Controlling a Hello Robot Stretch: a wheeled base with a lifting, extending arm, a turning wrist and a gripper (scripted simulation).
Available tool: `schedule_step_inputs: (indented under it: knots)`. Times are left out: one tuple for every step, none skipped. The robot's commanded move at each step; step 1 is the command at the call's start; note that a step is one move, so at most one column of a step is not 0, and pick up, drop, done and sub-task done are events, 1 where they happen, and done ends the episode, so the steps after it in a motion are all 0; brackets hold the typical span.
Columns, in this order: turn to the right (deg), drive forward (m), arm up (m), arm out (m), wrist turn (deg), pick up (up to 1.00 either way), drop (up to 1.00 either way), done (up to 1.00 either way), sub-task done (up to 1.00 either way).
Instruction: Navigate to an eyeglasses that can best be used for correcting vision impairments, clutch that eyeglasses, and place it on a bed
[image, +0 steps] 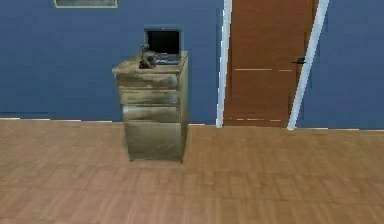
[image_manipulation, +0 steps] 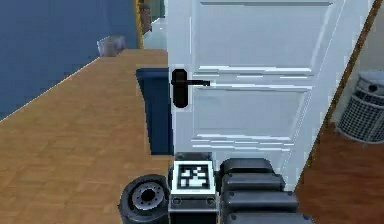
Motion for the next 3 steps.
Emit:
schedule_step_inputs:
  knots:
    - [45.0, 0.00, 0.00, 0.00, 0.0, 0.00, 0.00, 0.00, 0.00]
    - [9.0, 0.00, 0.00, 0.00, 0.0, 0.00, 0.00, 0.00, 0.00]
    - [0.0, 1.00, 0.00, 0.00, 0.0, 0.00, 0.00, 0.00, 0.00]
